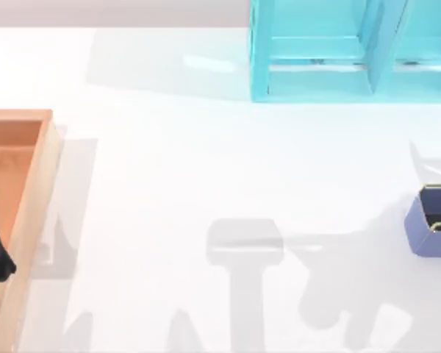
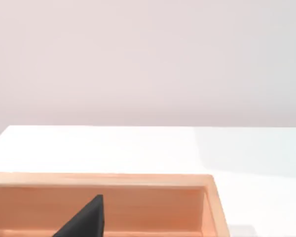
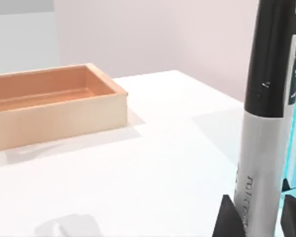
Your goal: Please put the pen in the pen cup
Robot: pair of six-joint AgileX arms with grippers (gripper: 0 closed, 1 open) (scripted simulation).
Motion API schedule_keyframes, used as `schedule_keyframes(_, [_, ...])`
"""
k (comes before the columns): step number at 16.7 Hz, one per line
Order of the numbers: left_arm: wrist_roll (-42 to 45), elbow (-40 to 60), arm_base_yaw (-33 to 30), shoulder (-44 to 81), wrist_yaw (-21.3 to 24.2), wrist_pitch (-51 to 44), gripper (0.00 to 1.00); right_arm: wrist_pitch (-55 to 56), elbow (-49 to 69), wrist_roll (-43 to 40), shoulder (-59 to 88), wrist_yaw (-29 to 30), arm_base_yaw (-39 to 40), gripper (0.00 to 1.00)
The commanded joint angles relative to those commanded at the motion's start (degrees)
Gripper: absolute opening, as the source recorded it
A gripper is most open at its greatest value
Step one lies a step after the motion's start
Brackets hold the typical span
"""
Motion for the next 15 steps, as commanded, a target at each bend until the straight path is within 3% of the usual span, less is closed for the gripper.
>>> schedule_keyframes(3, [0.0, 0.0, 0.0, 0.0, 0.0, 0.0, 1.00, 0.0, 0.0, 0.0, 0.0, 0.0, 0.0, 0.00])
schedule_keyframes(15, [0.0, 0.0, 0.0, 0.0, 0.0, 0.0, 1.00, 0.0, 0.0, 0.0, 0.0, 0.0, 0.0, 0.90])
